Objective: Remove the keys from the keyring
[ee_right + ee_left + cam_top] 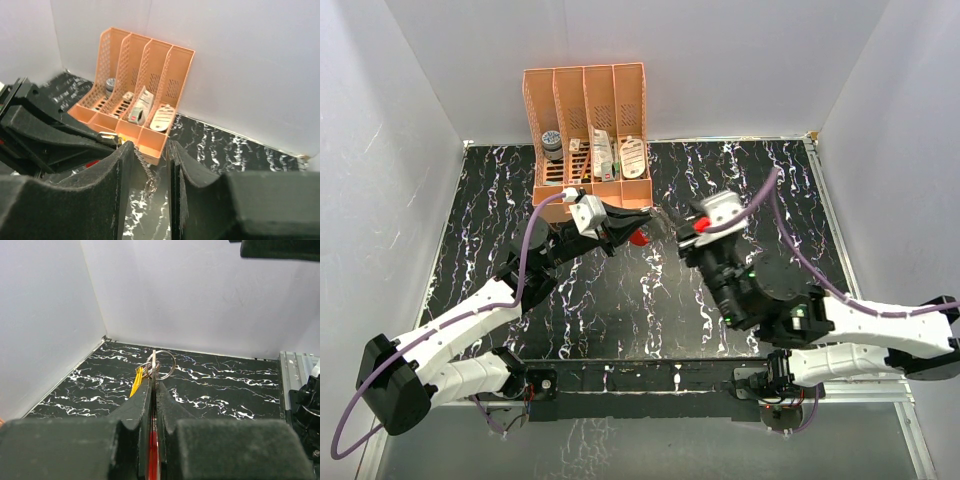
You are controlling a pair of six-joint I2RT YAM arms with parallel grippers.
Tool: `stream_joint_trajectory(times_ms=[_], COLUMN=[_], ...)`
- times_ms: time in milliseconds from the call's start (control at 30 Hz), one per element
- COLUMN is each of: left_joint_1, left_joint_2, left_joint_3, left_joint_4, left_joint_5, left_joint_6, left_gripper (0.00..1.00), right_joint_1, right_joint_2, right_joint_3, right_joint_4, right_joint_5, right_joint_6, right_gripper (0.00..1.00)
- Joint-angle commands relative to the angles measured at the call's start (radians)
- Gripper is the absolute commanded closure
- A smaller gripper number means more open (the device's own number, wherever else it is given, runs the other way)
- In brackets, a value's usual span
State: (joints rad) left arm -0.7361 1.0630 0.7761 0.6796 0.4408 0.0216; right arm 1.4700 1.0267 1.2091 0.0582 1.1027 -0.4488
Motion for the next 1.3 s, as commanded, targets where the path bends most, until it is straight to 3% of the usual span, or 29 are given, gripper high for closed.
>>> stream_joint_trajectory(times_ms=[0, 133, 267, 433, 933, 1067, 1267], left_joint_1=[0.001, 0.001, 0.001, 0.001, 0.0, 0.0, 0.0], left_joint_2=[-0.022, -0.027, -0.024, 0.005, 0.017, 0.019, -0.007], left_joint_3=[0.042, 0.039, 0.043, 0.05, 0.047, 0.06, 0.082], left_joint_4=[0.068, 0.113, 0.162, 0.222, 0.193, 0.13, 0.053], left_joint_5=[0.047, 0.081, 0.117, 0.151, 0.158, 0.195, 0.399], left_joint_6=[-0.025, -0.076, -0.135, -0.199, -0.198, -0.148, -0.081], left_gripper=[1.0, 1.0, 1.0, 1.0, 1.0, 1.0, 1.0], right_joint_1=[-0.021, -0.024, -0.026, -0.027, -0.027, -0.027, -0.027], right_joint_2=[-0.128, -0.146, -0.155, -0.149, -0.074, -0.044, 0.017], right_joint_3=[-0.053, -0.094, -0.176, -0.269, -0.279, -0.175, 0.123], right_joint_4=[0.044, -0.02, 0.019, 0.15, 0.339, 0.256, -0.089], right_joint_5=[-0.081, -0.116, -0.135, -0.198, -0.182, -0.214, -0.267], right_joint_6=[0.156, 0.236, 0.251, 0.2, 0.015, -0.015, 0.074], right_gripper=[0.67, 0.62, 0.63, 0.64, 0.67, 0.66, 0.7])
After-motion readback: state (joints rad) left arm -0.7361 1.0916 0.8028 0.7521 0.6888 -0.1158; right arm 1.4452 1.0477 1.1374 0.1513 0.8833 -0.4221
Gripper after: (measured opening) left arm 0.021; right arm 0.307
